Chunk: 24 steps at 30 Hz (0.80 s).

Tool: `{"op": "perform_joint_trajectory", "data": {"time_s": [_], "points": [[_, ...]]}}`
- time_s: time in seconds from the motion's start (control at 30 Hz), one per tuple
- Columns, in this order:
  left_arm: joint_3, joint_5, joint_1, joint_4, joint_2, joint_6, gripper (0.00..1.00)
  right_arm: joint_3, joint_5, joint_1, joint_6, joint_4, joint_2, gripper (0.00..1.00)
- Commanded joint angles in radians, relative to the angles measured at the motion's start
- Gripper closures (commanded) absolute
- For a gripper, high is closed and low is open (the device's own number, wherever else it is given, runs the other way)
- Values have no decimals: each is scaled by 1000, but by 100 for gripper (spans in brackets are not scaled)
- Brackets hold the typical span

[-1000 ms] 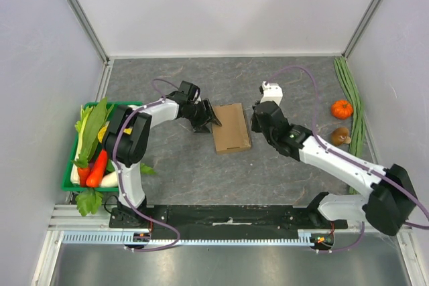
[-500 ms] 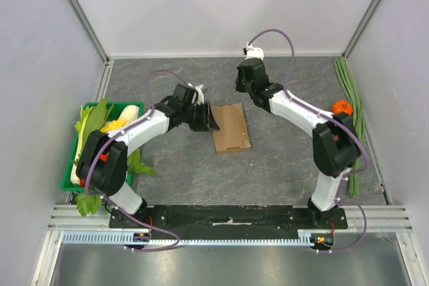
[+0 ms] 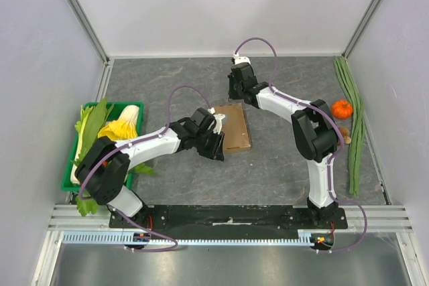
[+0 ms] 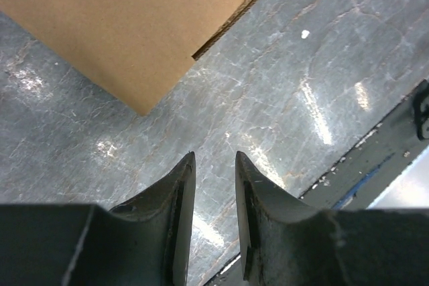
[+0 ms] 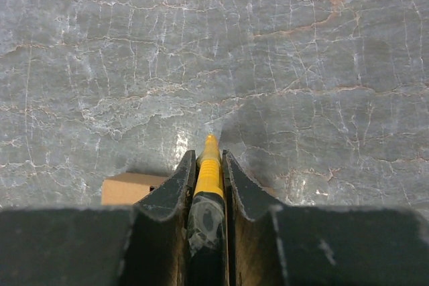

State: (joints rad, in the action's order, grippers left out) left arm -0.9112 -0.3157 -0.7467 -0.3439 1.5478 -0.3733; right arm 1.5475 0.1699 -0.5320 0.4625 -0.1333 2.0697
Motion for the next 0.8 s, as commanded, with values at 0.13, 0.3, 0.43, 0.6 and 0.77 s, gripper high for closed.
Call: {"op": "perform_joint_trajectory", "data": {"time_s": [0.13, 0.3, 0.43, 0.6, 0.77], "points": [[-43, 158, -17, -32, 84, -65, 68, -82, 26, 6, -58, -29, -91, 100], [-126, 190, -10, -75, 167, -113, 70, -161, 39, 7, -61, -48, -172, 100], [-141, 198, 38, -73, 181, -171, 72, -222, 42, 9, -53, -61, -240, 100], [-160, 175, 136, -57, 179, -234, 72, -306, 34, 9, -58, -91, -341, 100], [-221, 45, 225, -4, 245, -257, 72, -391, 19, 7, -53, -111, -424, 100]]}}
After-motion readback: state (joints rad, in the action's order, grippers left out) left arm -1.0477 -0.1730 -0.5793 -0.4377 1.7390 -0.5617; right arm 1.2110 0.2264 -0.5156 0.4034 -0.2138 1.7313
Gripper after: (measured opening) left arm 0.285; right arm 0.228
